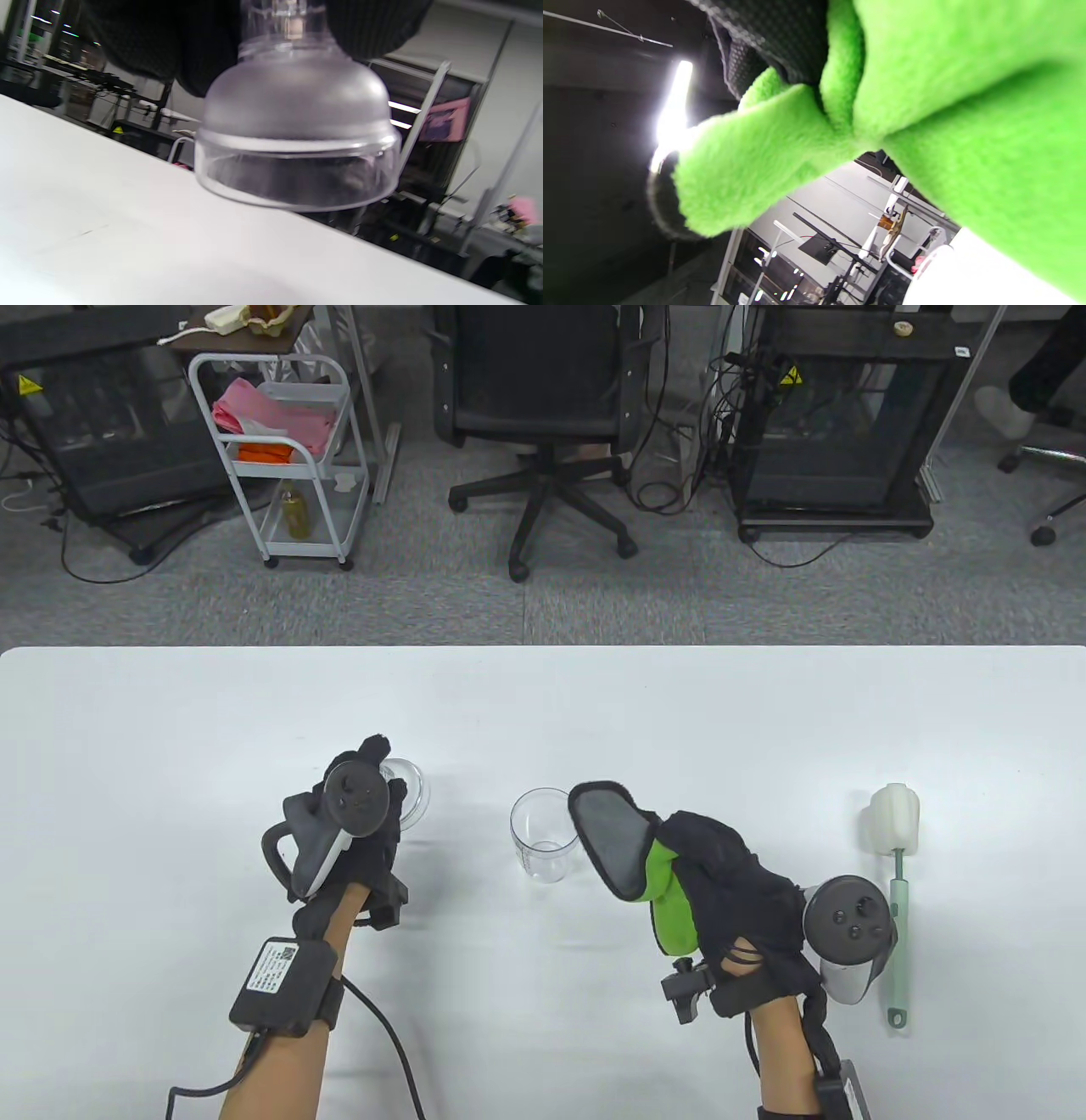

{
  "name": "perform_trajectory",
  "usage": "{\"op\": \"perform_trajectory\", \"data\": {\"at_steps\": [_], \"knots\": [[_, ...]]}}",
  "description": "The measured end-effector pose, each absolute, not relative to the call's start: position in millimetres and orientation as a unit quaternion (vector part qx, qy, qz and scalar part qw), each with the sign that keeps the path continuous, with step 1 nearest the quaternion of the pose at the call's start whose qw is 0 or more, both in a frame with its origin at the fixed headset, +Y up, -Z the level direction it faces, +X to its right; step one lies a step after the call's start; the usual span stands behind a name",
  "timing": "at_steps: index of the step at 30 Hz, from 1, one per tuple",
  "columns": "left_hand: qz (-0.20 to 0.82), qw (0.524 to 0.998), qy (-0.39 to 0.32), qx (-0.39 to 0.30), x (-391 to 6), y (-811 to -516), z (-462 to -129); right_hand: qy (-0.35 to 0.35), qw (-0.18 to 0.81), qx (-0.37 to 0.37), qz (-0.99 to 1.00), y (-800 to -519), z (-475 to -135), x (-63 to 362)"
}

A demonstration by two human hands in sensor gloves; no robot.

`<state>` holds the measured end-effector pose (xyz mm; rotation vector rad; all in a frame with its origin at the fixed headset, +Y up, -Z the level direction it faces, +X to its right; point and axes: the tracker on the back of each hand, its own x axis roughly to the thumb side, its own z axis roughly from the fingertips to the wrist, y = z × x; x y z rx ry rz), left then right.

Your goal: Brush the shaker cup with the cup brush

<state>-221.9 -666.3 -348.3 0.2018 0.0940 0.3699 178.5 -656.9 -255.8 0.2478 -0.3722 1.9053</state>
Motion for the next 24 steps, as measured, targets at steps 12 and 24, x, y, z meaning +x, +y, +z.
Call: {"op": "perform_trajectory", "data": {"at_steps": [12, 24], "knots": [[0.397, 0.899, -0.133, 0.126, -138.9, -619.3, -258.1, -0.161, 0.449, 0.164, 0.864, -652.5, -251.5, 148.1], [0.497, 0.838, -0.209, 0.083, -125.1, -650.5, -245.3, 0.002, 0.718, 0.206, 0.665, -674.8, -253.6, 123.6]]}}
